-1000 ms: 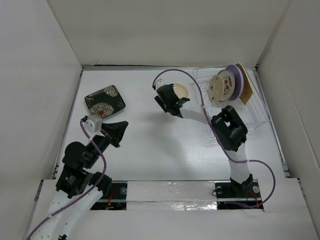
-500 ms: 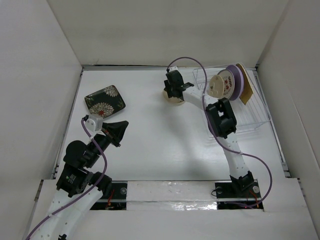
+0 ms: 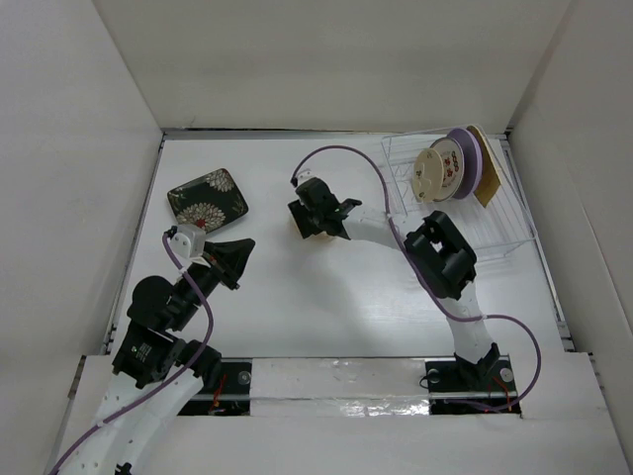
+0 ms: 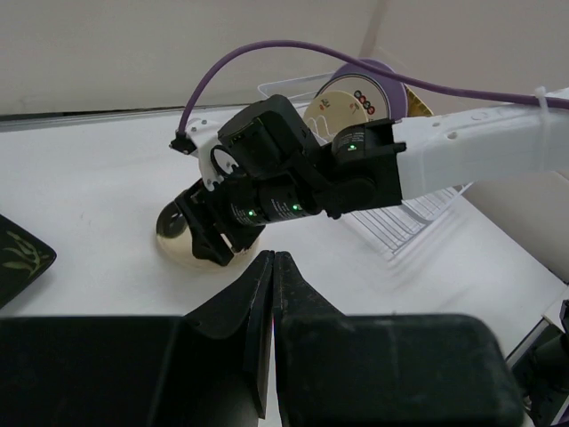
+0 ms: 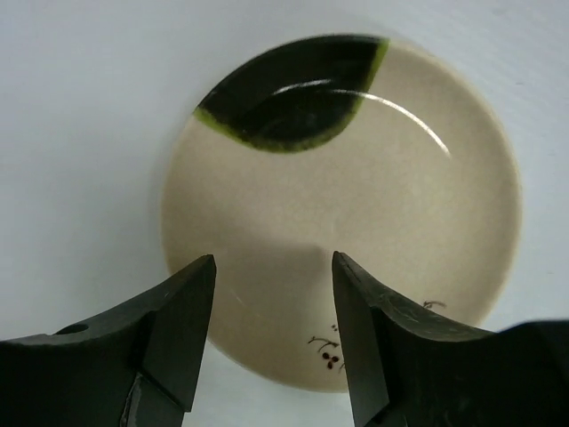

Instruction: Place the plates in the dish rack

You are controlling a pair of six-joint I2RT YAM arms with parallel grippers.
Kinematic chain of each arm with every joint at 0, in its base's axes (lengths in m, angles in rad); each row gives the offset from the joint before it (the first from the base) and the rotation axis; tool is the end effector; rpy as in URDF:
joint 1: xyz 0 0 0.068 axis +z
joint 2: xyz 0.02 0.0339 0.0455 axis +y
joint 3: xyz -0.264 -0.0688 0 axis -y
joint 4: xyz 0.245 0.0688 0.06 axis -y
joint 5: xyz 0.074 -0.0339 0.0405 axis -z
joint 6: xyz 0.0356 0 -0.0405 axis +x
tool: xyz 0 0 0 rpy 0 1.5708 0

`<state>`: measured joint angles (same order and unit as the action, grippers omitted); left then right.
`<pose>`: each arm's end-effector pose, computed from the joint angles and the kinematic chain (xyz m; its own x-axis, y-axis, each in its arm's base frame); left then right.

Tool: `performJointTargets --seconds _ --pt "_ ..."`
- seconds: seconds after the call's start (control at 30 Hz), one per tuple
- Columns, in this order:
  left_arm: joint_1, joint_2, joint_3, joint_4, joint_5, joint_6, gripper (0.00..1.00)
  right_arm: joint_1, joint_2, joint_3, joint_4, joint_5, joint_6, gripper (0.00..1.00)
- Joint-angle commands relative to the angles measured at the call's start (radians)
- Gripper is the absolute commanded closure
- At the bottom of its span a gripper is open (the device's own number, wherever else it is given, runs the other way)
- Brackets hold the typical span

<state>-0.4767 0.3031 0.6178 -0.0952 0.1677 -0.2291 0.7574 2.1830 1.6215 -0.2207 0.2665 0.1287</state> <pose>0.0763 -0.0461 0.3489 0.0528 -0.2793 -0.9588 0.6255 0.7577 -0.1863 0.3610 0.3284 0.1735 -0.5756 -0.3738 -0.7273 -0.4569 0.8846 -0.0930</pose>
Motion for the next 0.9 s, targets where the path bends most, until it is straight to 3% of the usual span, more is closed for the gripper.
performJointTargets --seconds 0.0,0.3,0.53,0.63,0.7,0.77,0.8,0.83,0.87 --pt "-0.007 0.011 0.031 0.04 -0.008 0.005 1.0 0.005 -0.101 -0.023 0.024 -0.067 0.051 0.39" --pt "-0.007 0.005 0.03 0.037 -0.008 0.005 1.0 -0.076 -0.207 -0.164 0.106 -0.041 0.233 0.37" --pt "-0.007 0.002 0.03 0.038 -0.004 0.004 1.0 -0.087 -0.137 -0.213 0.142 -0.108 0.325 0.38" --pt "-0.007 -0.001 0.031 0.04 -0.004 0.005 1.0 -0.107 -0.118 -0.241 0.196 -0.218 0.351 0.41" --pt "-0.007 -0.002 0.03 0.04 -0.005 0.005 1.0 -0.107 -0.114 -0.261 0.245 -0.248 0.365 0.51" --pt "-0.007 -0.002 0.03 0.038 -0.005 0.005 1.0 -0.116 -0.12 -0.285 0.302 -0.321 0.374 0.77" --pt "-0.007 -0.002 0.03 0.038 -0.005 0.004 1.0 -0.127 -0.13 -0.293 0.319 -0.338 0.385 0.82" --pt "-0.007 -0.002 0.03 0.04 -0.005 0.005 1.0 -0.127 -0.138 -0.308 0.331 -0.363 0.39 1.0" --pt "-0.007 -0.002 0.03 0.04 -0.007 0.005 1.0 -0.138 -0.15 -0.319 0.362 -0.369 0.391 1.0"
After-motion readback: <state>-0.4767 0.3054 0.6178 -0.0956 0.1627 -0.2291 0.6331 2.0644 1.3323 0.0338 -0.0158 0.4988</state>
